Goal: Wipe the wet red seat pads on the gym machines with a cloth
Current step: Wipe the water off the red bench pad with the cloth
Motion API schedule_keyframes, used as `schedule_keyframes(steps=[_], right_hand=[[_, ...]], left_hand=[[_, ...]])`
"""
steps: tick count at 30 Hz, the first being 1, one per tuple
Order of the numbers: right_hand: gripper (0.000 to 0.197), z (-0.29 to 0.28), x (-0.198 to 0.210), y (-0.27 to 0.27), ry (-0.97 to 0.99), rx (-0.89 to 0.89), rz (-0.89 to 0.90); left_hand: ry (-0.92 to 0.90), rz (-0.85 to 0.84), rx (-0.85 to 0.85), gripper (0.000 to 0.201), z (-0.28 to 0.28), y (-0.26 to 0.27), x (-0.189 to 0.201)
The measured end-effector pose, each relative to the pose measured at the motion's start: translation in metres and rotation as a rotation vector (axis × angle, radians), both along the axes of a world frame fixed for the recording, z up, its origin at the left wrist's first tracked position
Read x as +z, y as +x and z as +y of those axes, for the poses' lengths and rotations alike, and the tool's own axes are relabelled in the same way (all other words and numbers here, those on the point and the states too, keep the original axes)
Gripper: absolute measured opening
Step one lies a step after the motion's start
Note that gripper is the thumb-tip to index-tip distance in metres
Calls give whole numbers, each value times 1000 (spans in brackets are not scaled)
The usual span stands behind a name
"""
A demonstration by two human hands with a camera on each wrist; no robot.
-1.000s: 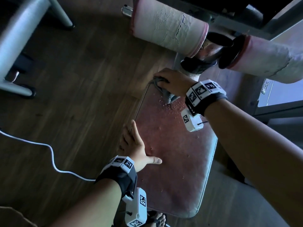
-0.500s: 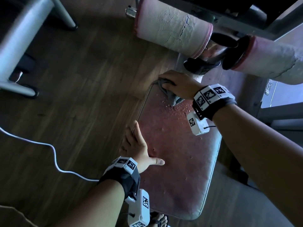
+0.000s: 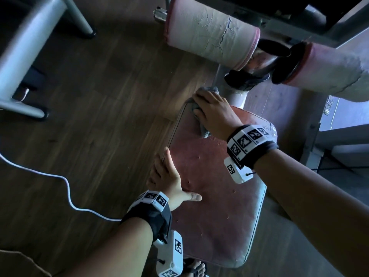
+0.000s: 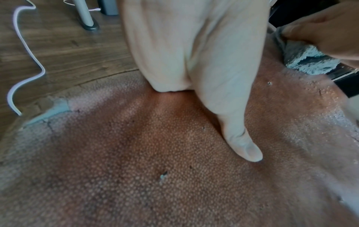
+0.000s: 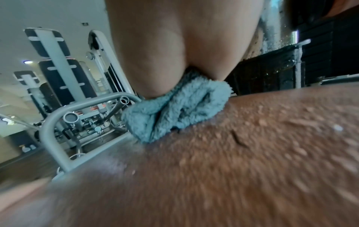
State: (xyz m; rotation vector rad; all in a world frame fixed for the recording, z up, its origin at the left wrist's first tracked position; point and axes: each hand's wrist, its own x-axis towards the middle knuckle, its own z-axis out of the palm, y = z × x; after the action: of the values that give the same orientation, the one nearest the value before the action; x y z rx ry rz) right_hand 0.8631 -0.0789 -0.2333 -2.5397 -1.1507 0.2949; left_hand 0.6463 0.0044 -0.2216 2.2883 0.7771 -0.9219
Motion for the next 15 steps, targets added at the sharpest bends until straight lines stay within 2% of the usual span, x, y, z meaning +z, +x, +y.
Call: schedule_keyframes(steps=[4,9,15], right_hand=[[47,-4,-2,-15,26,81,4],[42,-13,0,-47,59,207,58],[42,-60,5,-105,178,169,138]], left_hand=[[12,15,-3,167,-1,0,-1],[27,-8,38,169,-2,-1,-6],[115,-22,56,174,-8,0,-7]])
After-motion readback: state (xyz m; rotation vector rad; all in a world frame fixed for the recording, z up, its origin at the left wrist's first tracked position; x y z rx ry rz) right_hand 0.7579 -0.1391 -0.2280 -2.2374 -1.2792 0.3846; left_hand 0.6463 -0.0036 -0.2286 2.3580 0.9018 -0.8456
